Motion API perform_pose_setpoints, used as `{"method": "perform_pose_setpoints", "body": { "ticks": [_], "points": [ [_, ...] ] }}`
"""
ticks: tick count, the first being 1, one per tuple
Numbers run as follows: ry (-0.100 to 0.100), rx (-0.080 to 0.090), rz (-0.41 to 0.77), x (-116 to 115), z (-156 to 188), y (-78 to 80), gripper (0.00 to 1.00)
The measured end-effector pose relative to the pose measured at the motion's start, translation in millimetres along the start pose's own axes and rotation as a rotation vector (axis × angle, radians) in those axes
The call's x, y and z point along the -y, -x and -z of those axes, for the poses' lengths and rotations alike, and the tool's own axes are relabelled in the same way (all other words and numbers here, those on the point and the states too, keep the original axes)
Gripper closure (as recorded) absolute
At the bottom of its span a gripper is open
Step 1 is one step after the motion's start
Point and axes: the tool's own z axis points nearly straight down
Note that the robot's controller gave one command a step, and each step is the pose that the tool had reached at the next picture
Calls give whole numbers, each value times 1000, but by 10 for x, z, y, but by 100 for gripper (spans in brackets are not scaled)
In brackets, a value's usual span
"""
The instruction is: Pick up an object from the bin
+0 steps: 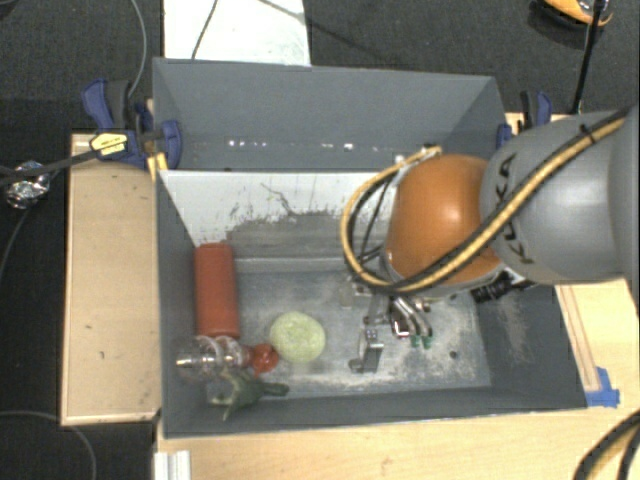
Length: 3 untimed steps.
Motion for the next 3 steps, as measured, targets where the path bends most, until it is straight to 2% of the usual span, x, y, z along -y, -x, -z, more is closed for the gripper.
{"method": "perform_pose_setpoints", "body": {
  "ticks": [1,2,3],
  "points": [
    [1,8,-3,3,43,20,0],
    [0,10,74,-340,-321,42,0],
    [1,2,2,-571,-408,-102,0]
  ]
}}
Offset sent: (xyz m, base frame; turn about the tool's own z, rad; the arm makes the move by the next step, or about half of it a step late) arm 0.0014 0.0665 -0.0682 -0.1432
